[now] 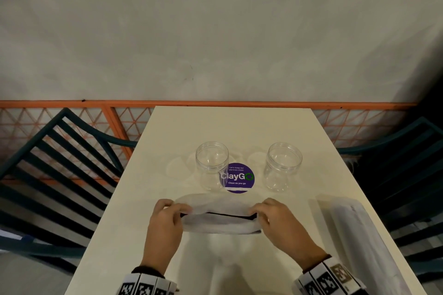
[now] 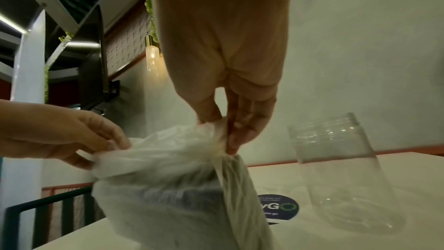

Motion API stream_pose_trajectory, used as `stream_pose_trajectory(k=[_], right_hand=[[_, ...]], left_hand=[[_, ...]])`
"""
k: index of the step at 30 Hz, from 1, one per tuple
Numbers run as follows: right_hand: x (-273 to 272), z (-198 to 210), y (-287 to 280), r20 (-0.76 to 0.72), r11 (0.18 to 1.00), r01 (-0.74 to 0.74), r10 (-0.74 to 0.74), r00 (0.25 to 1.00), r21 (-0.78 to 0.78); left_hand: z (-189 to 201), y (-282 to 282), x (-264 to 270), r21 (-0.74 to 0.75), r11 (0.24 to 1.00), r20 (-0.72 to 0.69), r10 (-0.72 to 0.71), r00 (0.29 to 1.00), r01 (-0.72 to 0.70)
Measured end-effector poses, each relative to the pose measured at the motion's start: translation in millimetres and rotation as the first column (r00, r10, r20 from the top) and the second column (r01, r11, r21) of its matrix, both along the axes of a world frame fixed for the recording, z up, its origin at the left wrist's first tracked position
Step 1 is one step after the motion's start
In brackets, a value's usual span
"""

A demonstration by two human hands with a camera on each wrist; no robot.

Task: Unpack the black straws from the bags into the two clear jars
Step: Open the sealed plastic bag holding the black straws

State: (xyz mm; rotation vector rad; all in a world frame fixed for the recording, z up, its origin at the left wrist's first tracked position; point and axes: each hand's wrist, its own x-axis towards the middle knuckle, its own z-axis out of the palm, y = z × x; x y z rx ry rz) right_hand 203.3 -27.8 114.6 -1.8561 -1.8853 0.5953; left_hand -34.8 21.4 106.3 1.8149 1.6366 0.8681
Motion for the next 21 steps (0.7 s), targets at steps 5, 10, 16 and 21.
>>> stream_pose_trajectory(k=[5, 10, 16, 21], right_hand=[[-26.6, -6.0, -2.2, 0.018, 0.994, 0.113, -0.113, 0.993, 0.012], [-36.6, -0.3, 1.4, 0.127, 0.990, 0.003, 0.015, 0.992, -0.142], [-31.4, 6.4, 7.5, 0.142, 0.987, 0.040, -0.018, 0.990, -0.157], [-18.1, 12.4, 17.5, 0.029, 0.933, 0.361, -0.361, 0.932, -0.004]], left_hand=[[-5.9, -0.6, 12.5, -0.023, 0.994, 0.006, 0.103, 0.995, -0.103], [-13.1, 0.0, 10.5, -0.104, 0.983, -0.137, 0.136, 0.981, -0.150], [1.0, 6.2, -10.5, -0.121, 0.992, -0.216, 0.001, 0.976, -0.028], [24.7, -4.7, -1.6, -0.243, 0.928, -0.033, -0.299, 0.954, 0.283]])
